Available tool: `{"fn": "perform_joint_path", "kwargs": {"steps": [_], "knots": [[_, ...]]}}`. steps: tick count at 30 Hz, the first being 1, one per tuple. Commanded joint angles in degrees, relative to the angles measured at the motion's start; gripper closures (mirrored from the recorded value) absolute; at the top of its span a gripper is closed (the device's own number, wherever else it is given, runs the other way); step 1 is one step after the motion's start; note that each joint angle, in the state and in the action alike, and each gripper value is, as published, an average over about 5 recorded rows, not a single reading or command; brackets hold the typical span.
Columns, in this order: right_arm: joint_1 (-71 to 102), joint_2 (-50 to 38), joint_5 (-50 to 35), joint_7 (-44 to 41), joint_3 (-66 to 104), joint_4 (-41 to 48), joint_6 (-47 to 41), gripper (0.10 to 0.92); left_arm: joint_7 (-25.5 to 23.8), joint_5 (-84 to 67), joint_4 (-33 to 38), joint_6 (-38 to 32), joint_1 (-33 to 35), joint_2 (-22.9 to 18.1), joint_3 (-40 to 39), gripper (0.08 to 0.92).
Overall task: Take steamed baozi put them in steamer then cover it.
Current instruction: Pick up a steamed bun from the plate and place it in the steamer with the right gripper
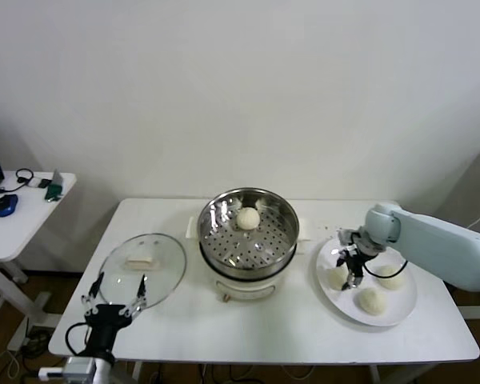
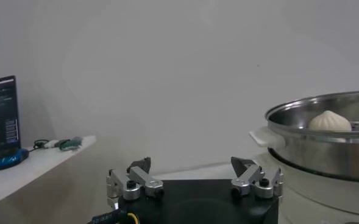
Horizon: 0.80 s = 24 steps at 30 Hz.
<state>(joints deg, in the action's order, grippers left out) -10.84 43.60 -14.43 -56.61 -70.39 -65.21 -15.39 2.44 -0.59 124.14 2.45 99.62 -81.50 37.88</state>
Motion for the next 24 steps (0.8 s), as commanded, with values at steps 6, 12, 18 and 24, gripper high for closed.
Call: {"fn": "perform_joint_path", "kwargs": {"steps": [6, 12, 18, 24], "knots": [[-11.1, -2.9, -7.6, -0.1, -6.9, -2.3, -0.5, 0.371, 0.0, 0.1, 0.5, -0.1, 0.4, 0.1, 0.0, 0.177], [-29.9, -1.9, -18.5, -0.8, -18.9, -3.1, -0.2, 0.372, -0.1, 0.2, 1.1, 0.4, -0.1, 0.1, -0.6, 0.177], [-43.8, 4.2, -29.9, -1.7, -29.2, -3.1, 0.2, 0.372, -0.1, 0.9, 1.5, 0.5, -0.4, 0.3, -1.8, 0.177], [-48.8, 11.8, -37.3, -1.4, -30.6, -3.3, -0.6, 0.369, -0.3, 2.1, 2.7, 0.6, 0.1, -0.1, -3.2, 0.177]]}}
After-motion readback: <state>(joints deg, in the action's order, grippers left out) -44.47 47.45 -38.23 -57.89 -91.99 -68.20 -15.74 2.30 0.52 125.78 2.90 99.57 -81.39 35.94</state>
